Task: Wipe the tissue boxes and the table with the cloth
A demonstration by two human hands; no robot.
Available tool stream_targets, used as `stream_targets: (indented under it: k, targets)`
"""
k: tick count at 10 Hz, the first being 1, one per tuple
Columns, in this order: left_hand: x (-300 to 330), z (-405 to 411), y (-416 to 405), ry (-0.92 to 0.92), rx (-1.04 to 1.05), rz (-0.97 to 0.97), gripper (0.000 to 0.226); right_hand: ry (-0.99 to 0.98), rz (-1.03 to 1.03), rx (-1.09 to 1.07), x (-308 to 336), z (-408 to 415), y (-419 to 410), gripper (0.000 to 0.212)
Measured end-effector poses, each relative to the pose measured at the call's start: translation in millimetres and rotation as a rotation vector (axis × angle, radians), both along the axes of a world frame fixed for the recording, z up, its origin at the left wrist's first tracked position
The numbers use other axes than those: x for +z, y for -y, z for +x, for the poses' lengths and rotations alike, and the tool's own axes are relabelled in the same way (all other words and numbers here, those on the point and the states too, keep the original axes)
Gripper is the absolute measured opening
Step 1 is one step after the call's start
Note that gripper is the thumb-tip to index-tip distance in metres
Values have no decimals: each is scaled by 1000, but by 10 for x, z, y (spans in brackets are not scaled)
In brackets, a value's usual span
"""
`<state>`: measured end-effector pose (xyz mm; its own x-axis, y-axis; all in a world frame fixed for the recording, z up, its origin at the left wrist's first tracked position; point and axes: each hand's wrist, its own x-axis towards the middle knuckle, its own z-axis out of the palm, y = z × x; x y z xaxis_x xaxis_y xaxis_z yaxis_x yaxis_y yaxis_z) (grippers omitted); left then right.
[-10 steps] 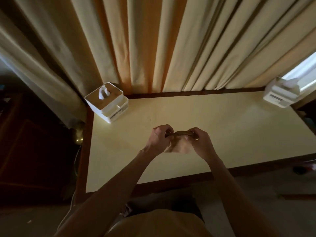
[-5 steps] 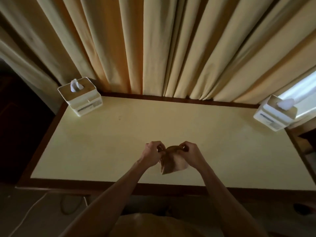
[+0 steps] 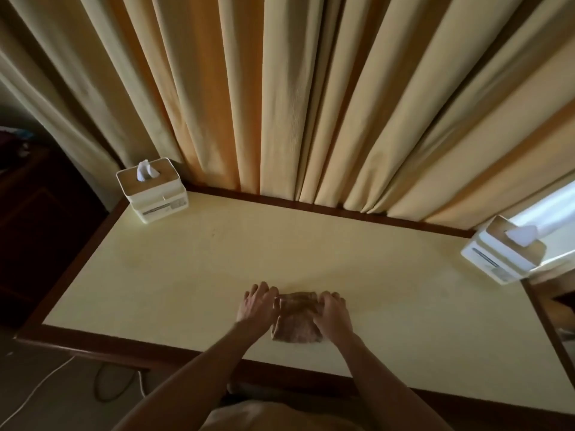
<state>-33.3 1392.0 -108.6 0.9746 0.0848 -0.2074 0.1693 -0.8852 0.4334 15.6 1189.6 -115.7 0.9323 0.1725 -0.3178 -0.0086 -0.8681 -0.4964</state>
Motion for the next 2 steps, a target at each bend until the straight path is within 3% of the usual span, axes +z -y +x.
stream_targets:
  k: [1, 2]
  targets:
    - [-7, -77, -155, -12, 20, 64, 63, 62, -194, 23, -47, -59, 118, 34]
    - [-149, -326, -404, -126, 77, 126, 87, 87, 8, -41, -229, -322, 375, 59]
